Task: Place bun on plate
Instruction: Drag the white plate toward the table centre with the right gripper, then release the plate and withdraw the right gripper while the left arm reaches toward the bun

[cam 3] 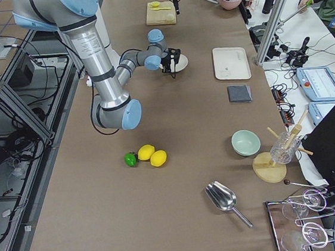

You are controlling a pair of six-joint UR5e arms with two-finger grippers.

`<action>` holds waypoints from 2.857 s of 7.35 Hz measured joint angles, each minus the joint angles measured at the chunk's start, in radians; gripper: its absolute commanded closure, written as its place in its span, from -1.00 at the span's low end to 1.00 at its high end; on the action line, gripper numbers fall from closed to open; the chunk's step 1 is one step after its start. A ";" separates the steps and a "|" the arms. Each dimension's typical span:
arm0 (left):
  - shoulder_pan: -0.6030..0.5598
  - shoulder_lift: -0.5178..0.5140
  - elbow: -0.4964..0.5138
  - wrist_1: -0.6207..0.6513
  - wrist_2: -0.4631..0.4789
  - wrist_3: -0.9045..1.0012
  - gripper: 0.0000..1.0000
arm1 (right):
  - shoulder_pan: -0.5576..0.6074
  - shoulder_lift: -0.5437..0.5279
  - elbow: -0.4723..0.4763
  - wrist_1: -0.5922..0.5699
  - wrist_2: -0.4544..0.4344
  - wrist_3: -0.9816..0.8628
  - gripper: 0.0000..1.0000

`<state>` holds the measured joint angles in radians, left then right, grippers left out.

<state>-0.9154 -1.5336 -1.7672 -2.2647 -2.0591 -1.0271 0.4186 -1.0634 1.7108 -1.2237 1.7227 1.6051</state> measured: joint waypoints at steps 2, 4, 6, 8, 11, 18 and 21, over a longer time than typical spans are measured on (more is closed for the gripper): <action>0.015 0.002 0.002 0.002 0.017 0.003 -0.94 | 0.004 0.000 -0.001 0.001 -0.001 0.010 -1.00; 0.030 0.032 -0.003 0.001 0.022 0.025 -0.94 | 0.024 0.000 0.015 -0.001 0.003 0.013 -1.00; 0.037 0.081 -0.008 -0.001 0.025 0.089 -0.94 | 0.048 0.000 0.030 -0.002 0.011 0.013 -1.00; 0.058 0.117 -0.010 -0.001 0.039 0.131 -0.93 | 0.069 0.000 0.049 -0.004 0.020 0.013 -1.00; 0.090 0.125 -0.007 -0.002 0.066 0.140 -0.18 | 0.095 0.000 0.072 -0.011 0.042 0.014 -1.00; 0.096 0.115 -0.004 -0.005 0.064 0.140 0.17 | 0.369 -0.106 0.136 -0.151 0.304 -0.267 -1.00; 0.093 0.104 -0.017 -0.002 0.055 0.140 0.20 | 0.578 -0.251 0.157 -0.356 0.380 -0.785 -1.00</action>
<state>-0.8222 -1.4297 -1.7844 -2.2666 -2.0042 -0.8867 0.9963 -1.3149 1.8677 -1.5796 2.1024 0.8204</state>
